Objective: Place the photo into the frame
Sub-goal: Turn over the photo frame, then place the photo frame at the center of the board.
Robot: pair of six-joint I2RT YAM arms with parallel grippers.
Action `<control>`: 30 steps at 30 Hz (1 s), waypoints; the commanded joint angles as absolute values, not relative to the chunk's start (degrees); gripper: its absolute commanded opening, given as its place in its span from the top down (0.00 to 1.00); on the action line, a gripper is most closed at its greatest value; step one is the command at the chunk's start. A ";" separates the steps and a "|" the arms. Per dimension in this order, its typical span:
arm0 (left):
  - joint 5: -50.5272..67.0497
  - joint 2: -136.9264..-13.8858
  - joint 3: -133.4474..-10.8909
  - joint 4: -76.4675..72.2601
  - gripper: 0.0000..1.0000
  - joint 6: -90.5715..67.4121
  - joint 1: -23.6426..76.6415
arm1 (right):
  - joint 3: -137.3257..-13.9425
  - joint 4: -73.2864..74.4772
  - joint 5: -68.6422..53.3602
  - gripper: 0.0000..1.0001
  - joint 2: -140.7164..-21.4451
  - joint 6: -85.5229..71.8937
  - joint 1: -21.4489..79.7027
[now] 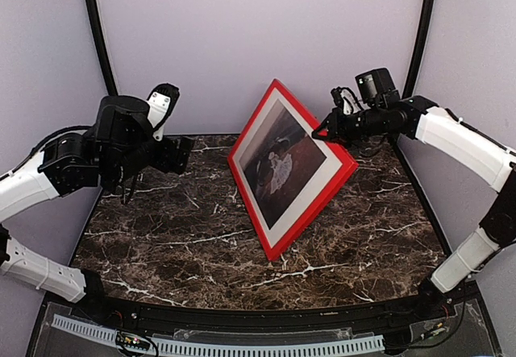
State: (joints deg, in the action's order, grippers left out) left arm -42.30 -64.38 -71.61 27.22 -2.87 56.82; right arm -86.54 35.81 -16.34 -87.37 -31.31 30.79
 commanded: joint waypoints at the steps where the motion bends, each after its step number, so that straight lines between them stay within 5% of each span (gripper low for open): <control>1: -40.33 -65.80 -69.57 24.08 0.01 -6.42 56.14 | -77.79 16.59 -21.25 1.00 -82.27 -40.32 28.97; 19: -33.67 -71.15 -62.90 19.17 0.01 -11.30 55.90 | -40.36 -20.25 -21.66 0.94 -76.95 -64.77 28.43; 30: -32.52 -71.63 -62.55 19.10 0.02 -11.23 55.81 | -29.91 -31.07 -22.48 0.76 -78.72 -69.86 28.48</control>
